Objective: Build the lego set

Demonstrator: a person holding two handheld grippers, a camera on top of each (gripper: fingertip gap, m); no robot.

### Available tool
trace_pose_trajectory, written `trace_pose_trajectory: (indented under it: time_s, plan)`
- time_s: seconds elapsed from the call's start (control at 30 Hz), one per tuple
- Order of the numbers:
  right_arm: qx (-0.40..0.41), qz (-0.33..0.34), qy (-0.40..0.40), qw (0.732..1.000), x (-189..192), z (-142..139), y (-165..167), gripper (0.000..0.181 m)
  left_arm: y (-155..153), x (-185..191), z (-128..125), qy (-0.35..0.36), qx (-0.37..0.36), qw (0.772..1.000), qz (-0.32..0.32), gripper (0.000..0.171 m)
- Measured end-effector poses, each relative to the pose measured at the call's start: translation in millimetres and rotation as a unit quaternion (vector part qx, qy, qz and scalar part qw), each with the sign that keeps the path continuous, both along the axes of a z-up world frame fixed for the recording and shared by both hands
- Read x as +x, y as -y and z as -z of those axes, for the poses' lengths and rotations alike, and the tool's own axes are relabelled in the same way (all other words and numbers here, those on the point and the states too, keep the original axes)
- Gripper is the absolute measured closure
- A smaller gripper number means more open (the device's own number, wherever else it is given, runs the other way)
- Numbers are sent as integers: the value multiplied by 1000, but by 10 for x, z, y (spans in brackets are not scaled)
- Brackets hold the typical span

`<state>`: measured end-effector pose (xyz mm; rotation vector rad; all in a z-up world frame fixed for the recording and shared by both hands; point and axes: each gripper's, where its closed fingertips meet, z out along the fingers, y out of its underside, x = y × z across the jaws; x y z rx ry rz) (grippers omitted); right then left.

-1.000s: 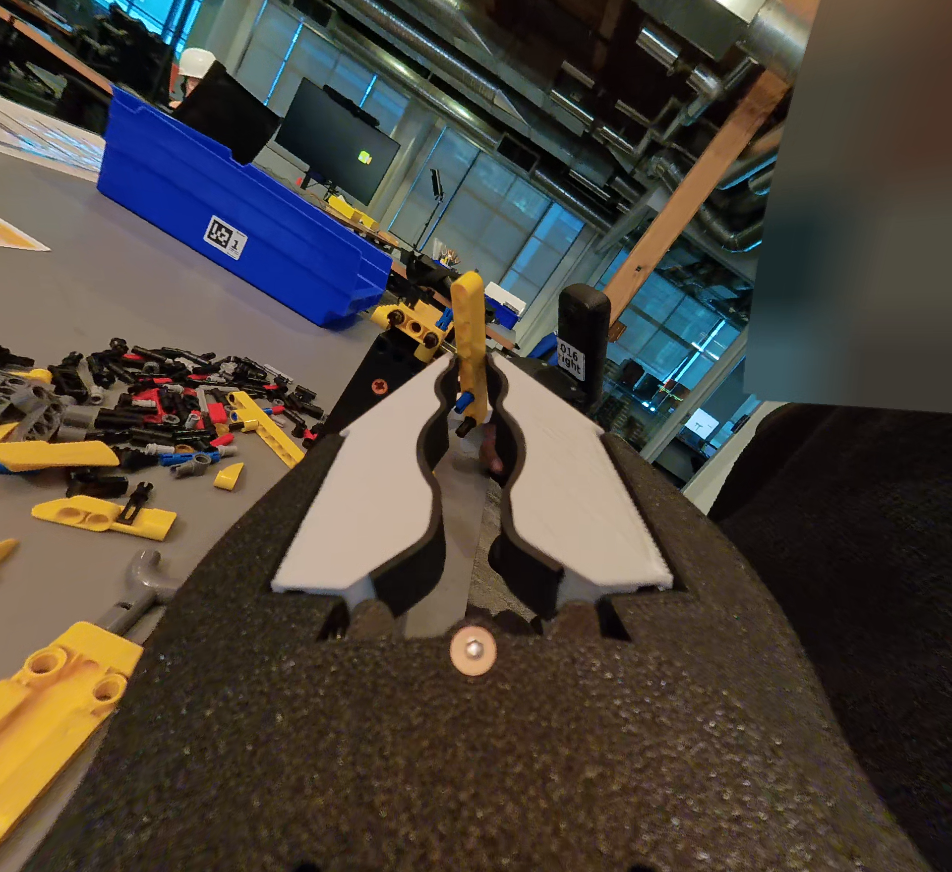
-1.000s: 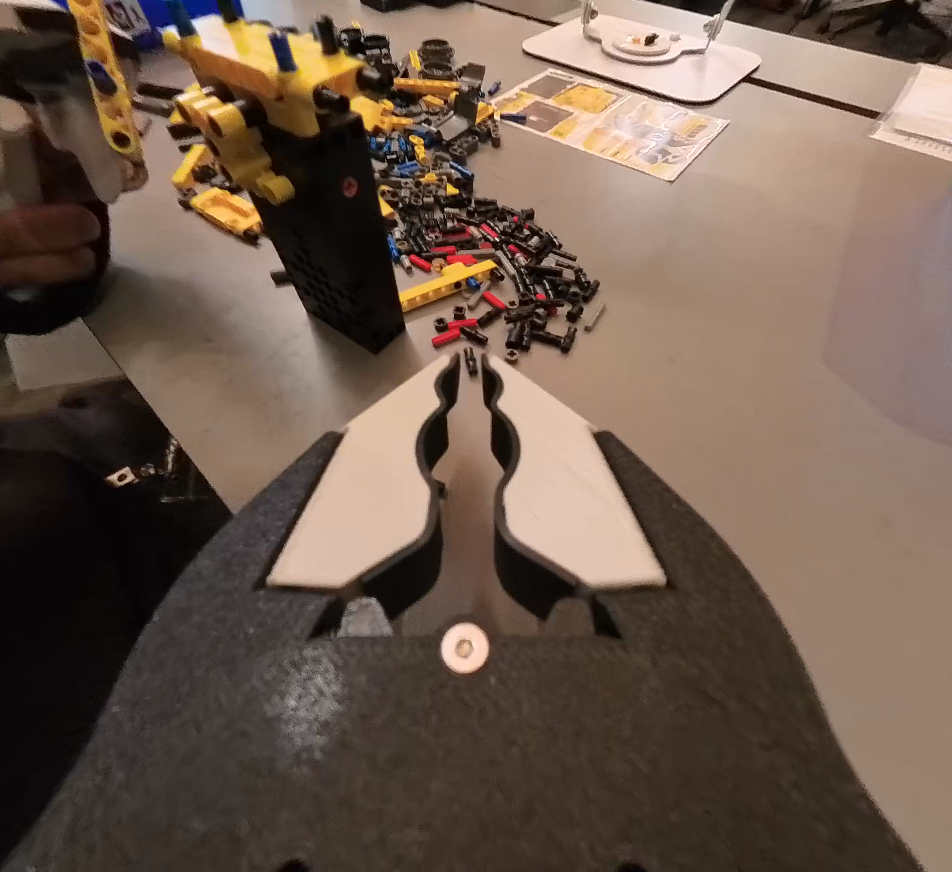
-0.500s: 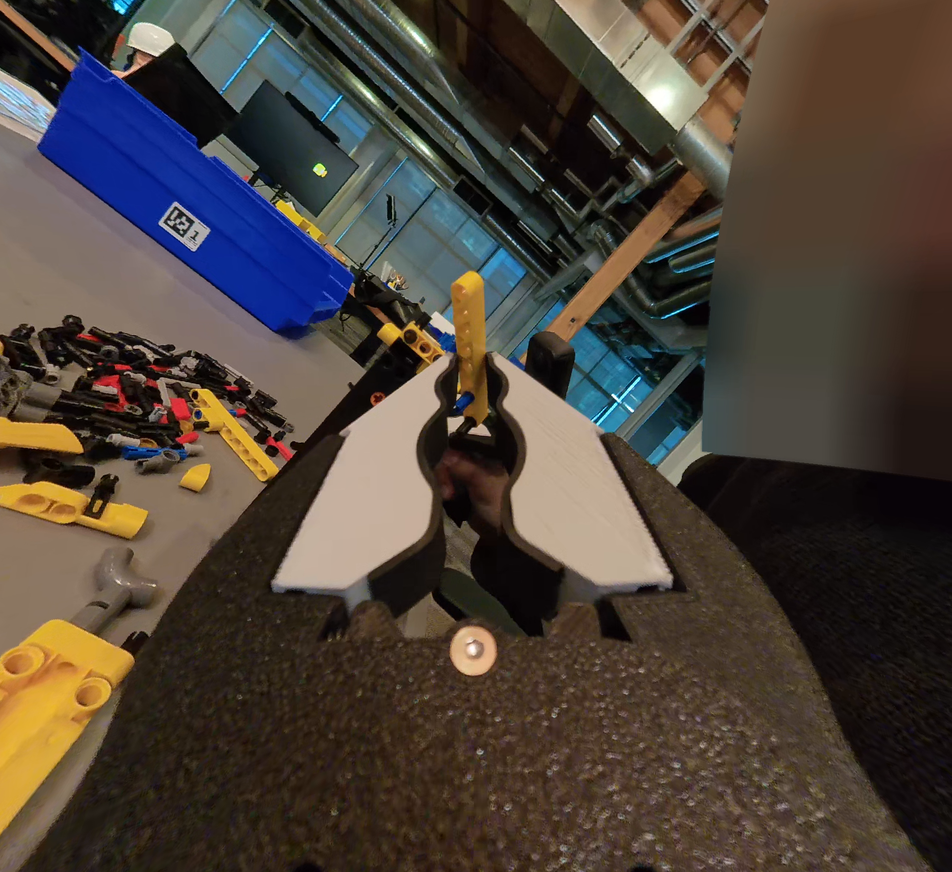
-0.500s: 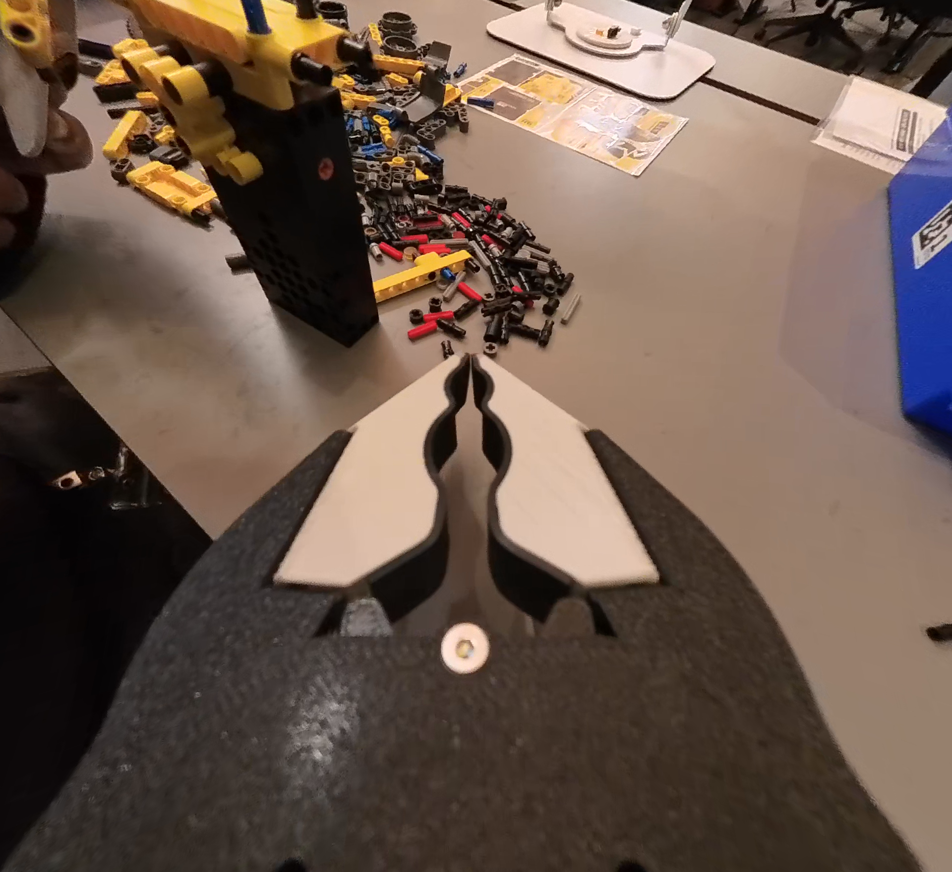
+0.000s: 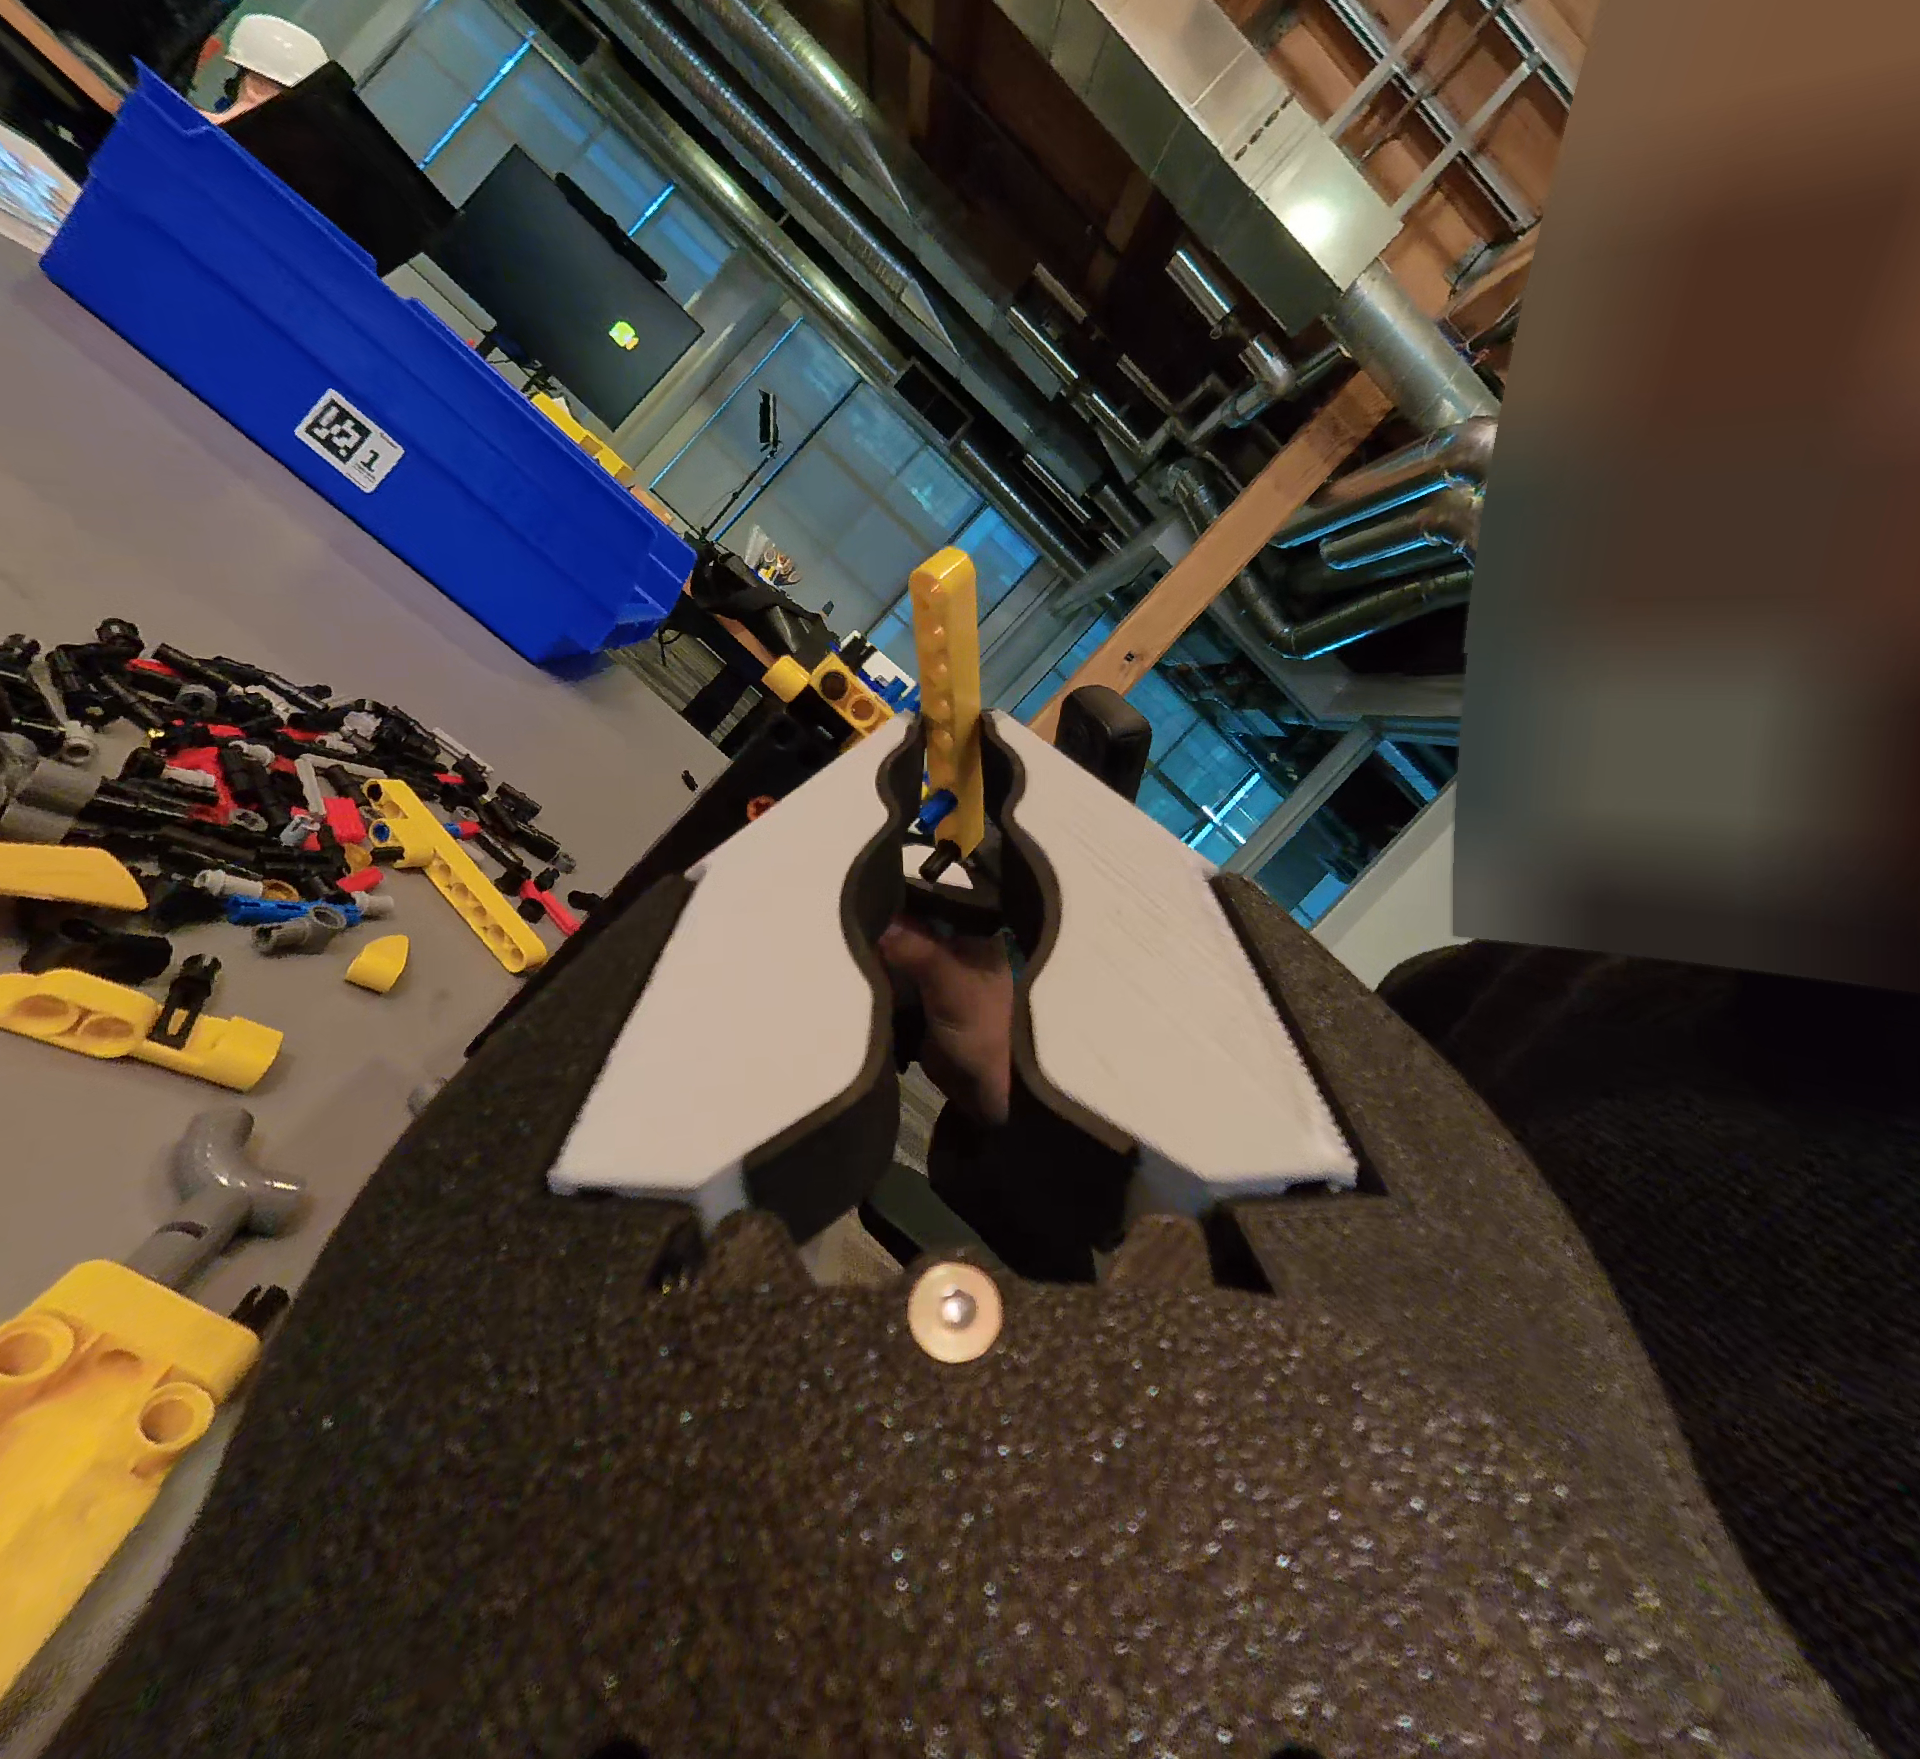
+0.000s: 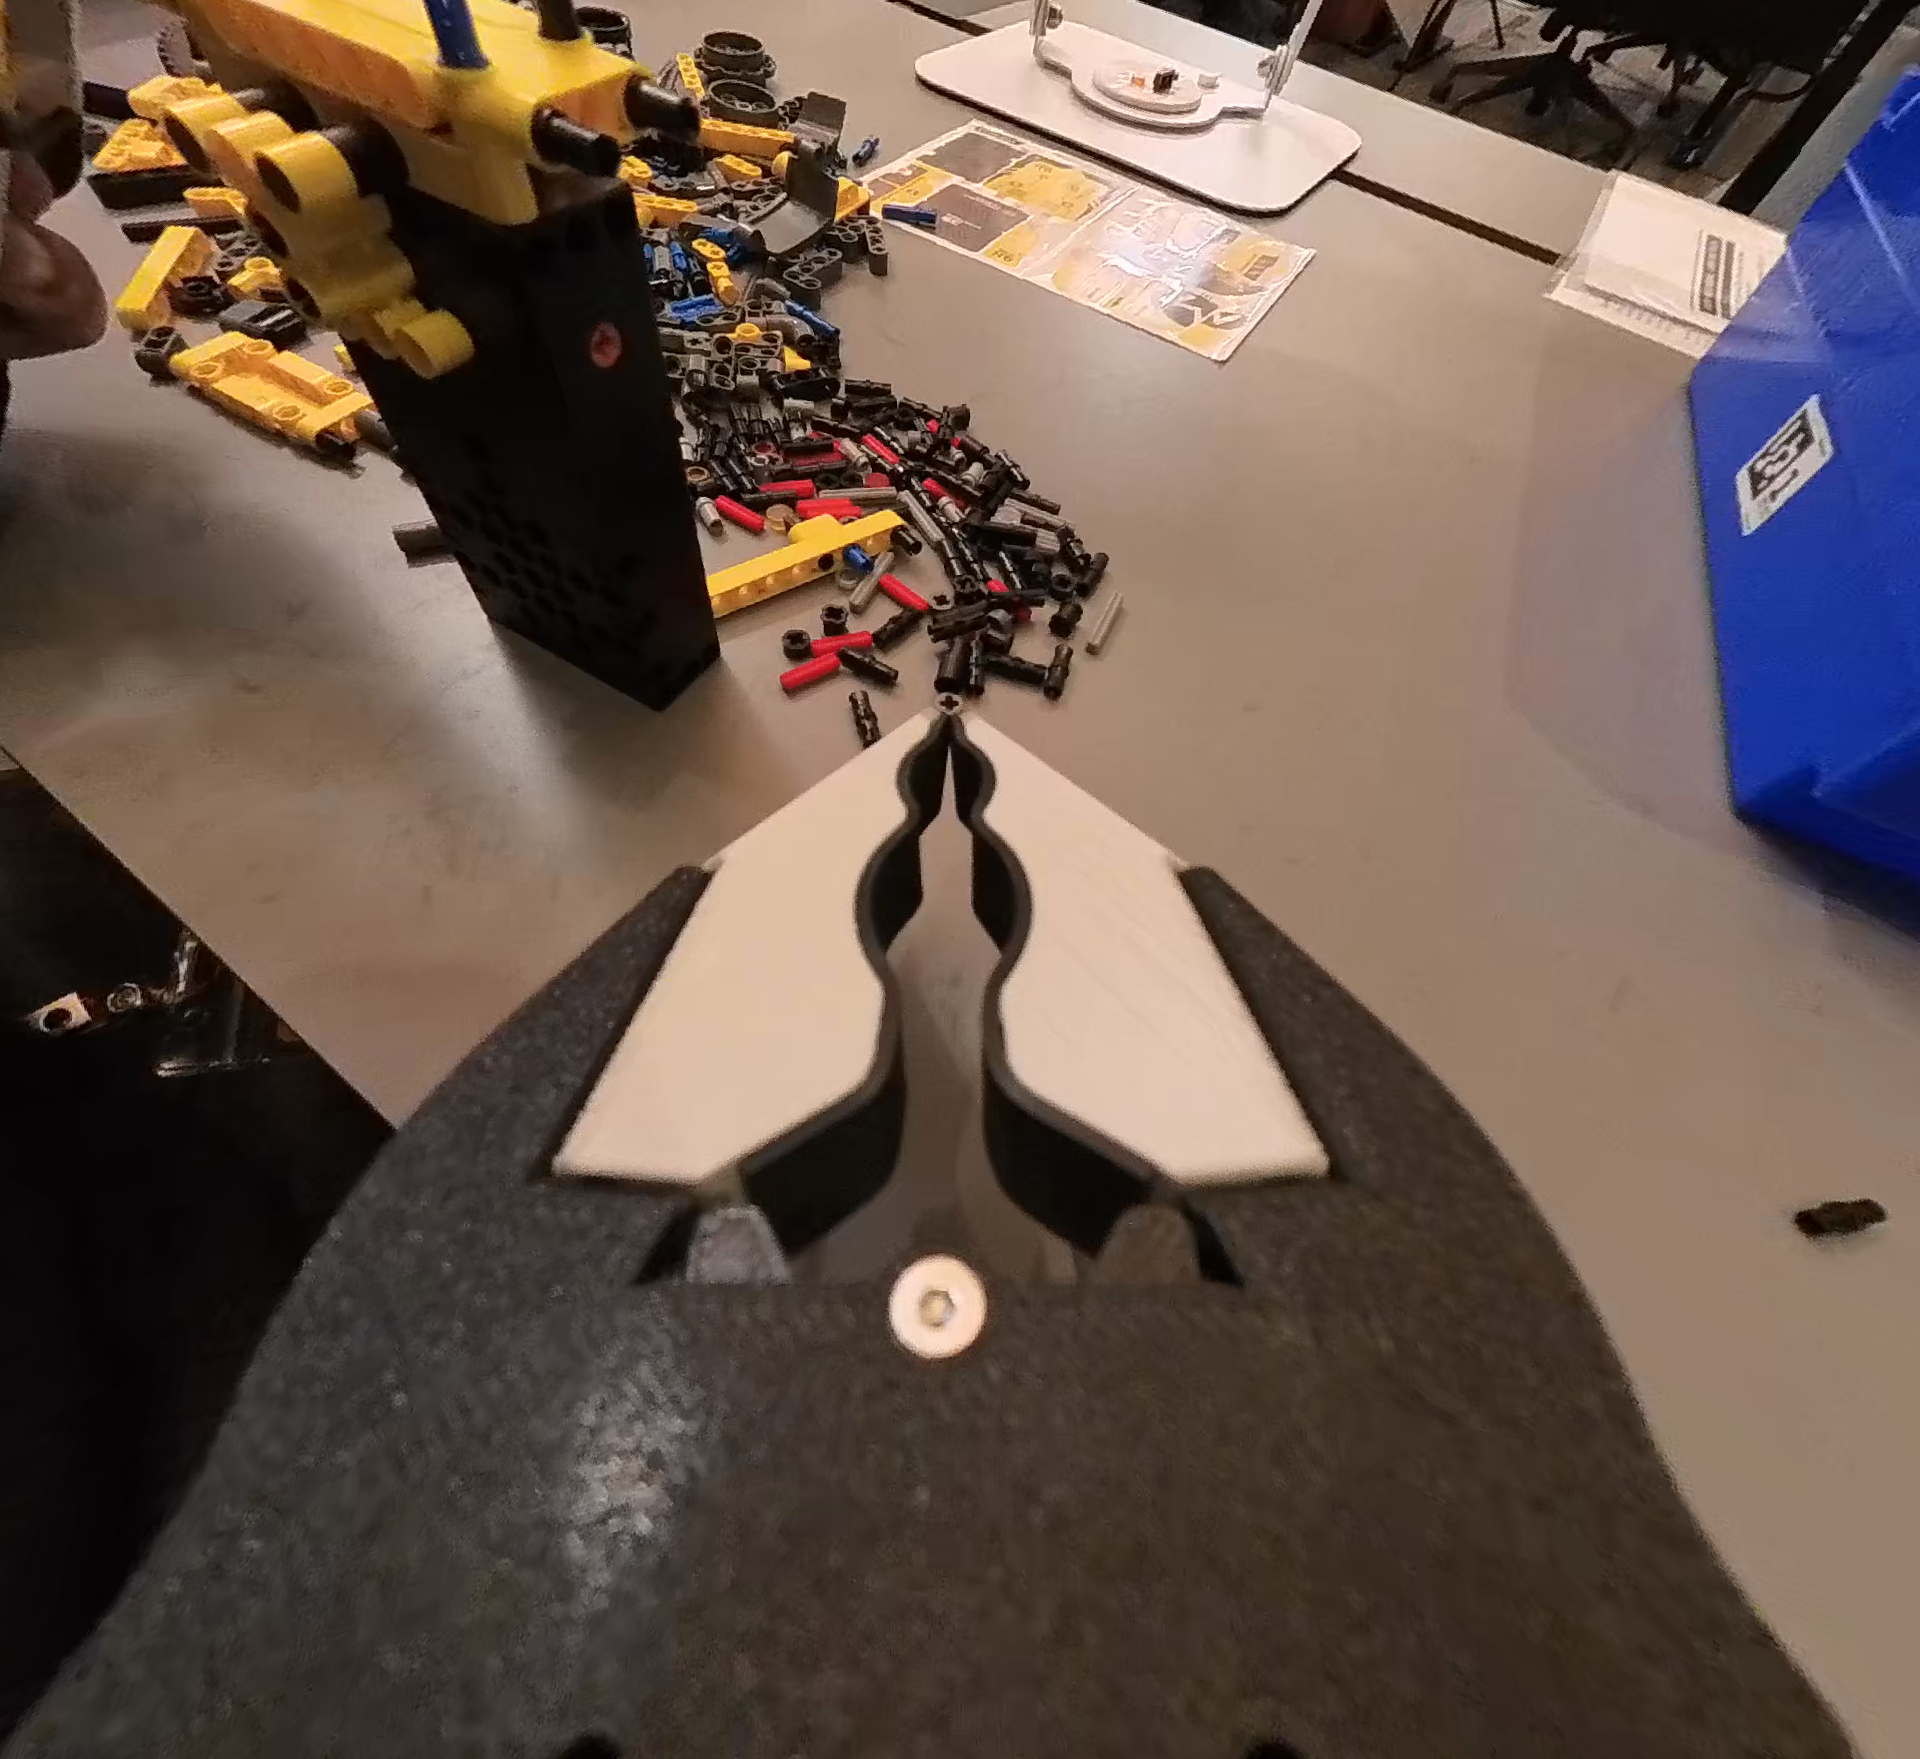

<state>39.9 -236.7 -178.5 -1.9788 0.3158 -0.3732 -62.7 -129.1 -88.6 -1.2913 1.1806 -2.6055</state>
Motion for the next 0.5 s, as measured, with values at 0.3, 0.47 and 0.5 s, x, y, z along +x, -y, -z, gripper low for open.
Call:
trace_pose_trajectory:
  time_s: [0.3, 0.47, 0.5]
  plan:
    - [1, -2, 5, 1000, -13, -7, -2, 181, -33, 8, 8, -1, 4, 1000, -18, 162]
    - [1, -4, 12, 1000, -24, -11, -3, 181, -22, 3, 12, -1, 7, 1000, -18, 162]
    - [1, -5, 13, 1000, -28, -11, -3, 181, -24, 3, 12, -1, 6, 1000, -18, 162]
